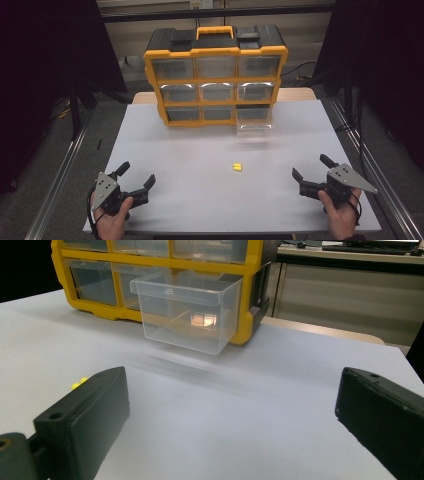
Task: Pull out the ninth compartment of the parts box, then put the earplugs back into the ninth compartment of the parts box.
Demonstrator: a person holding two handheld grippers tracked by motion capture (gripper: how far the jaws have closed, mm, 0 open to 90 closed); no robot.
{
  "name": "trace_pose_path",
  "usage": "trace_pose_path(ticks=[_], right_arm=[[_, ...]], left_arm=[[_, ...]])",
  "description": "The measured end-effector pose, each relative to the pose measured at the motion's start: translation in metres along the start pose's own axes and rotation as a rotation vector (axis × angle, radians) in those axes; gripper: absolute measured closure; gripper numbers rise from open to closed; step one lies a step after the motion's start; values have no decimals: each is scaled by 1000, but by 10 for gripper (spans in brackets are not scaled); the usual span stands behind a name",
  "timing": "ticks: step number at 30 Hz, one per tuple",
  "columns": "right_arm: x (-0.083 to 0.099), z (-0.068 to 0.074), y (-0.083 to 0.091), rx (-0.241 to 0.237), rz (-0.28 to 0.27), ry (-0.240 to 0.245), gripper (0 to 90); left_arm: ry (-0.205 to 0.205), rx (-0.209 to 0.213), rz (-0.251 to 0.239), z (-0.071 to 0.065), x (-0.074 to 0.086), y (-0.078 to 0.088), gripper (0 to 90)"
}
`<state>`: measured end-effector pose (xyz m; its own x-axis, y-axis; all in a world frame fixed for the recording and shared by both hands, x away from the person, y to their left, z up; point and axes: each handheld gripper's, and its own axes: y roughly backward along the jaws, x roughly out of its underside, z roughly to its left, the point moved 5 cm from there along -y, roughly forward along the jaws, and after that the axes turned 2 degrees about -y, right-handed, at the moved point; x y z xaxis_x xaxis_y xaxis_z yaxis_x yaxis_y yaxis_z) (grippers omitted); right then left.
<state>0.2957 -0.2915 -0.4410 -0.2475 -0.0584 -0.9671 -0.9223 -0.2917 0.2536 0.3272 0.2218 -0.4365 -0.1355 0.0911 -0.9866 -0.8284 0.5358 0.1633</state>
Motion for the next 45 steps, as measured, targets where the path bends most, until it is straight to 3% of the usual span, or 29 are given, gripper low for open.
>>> trace_pose_path(ticks=[6, 9, 16, 29, 45], right_arm=[[0, 3, -5, -25, 22, 11, 14], [-1, 6, -8, -44, 27, 14, 16], [0, 9, -14, -84, 63, 3, 26], [1, 16, -17, -190, 138, -24, 46], [-2, 36, -32, -310, 236, -1, 44]], left_arm=[[-11, 1, -1, -2, -1, 0, 41], [-6, 19, 3, -3, 1, -2, 41], [11, 16, 13, 3, 4, -4, 41], [-10, 13, 11, 0, 2, -4, 41], [-9, 27, 12, -2, 1, -7, 41]])
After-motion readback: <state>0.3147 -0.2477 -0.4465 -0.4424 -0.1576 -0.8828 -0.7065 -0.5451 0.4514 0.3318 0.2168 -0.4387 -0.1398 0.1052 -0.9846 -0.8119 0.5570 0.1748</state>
